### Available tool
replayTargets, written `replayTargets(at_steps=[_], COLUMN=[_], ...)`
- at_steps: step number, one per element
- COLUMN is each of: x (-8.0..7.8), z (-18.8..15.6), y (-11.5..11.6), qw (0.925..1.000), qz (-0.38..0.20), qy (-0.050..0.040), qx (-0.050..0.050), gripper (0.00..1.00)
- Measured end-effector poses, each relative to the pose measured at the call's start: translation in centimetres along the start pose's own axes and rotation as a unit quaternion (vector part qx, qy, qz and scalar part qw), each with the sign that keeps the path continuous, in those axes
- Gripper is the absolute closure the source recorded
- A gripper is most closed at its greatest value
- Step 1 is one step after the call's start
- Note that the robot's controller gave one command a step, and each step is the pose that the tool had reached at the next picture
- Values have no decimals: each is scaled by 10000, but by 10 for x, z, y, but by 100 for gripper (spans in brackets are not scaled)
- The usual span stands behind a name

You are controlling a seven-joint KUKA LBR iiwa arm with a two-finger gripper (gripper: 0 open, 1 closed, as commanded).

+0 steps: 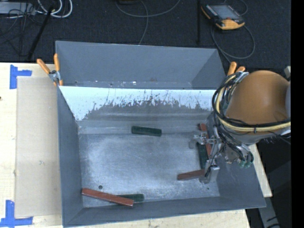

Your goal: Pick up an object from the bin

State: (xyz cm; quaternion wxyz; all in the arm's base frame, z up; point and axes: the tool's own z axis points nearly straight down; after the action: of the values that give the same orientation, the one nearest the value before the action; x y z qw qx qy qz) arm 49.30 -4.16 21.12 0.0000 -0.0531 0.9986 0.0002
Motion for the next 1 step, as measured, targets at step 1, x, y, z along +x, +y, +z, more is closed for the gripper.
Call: replayTargets(at_steps=[1], x=[16], z=[57], y=[-30], qw=[9839], qz=[-1790], qy=[25], qx=[-7], gripper=[0])
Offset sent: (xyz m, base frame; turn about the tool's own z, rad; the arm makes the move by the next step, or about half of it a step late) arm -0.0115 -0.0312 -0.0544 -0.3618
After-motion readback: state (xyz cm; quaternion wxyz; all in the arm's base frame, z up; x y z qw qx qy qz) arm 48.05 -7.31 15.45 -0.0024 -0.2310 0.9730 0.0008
